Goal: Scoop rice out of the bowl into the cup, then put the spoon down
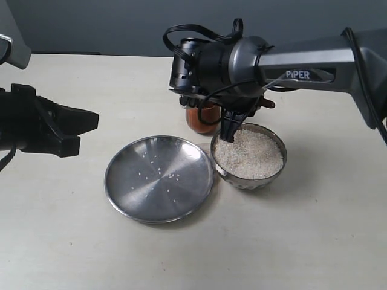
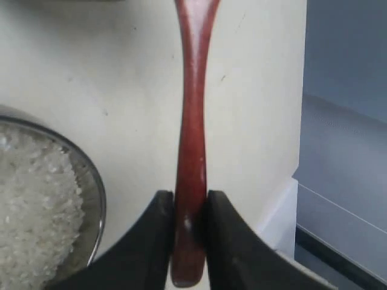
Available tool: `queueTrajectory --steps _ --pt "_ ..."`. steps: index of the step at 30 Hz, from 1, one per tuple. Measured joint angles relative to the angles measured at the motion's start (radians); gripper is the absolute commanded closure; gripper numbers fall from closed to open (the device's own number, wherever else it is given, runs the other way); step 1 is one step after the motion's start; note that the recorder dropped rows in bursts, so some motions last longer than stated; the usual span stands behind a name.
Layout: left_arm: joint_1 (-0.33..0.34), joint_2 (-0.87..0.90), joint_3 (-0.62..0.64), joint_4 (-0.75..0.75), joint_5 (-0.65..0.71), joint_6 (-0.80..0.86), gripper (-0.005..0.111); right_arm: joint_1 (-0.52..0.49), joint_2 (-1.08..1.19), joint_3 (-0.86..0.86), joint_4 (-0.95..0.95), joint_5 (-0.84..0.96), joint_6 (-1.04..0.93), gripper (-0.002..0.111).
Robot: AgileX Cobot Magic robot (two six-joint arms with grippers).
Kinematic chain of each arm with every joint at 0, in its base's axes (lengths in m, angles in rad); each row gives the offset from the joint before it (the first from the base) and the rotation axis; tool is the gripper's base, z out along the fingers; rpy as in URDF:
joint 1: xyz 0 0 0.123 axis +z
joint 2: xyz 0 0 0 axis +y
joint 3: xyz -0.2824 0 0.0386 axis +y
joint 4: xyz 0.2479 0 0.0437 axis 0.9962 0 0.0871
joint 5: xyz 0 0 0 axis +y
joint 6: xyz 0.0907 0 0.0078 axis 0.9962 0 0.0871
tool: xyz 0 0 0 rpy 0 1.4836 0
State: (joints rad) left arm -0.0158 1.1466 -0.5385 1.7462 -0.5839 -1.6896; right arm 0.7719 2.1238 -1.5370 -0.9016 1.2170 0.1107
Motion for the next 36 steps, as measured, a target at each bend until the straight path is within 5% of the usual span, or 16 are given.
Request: queueTrajectory --steps 36 --pt "0.000 0.000 0.000 0.000 0.001 0.000 0.106 0.029 0.016 0.000 -0.017 -0.002 0.129 0.109"
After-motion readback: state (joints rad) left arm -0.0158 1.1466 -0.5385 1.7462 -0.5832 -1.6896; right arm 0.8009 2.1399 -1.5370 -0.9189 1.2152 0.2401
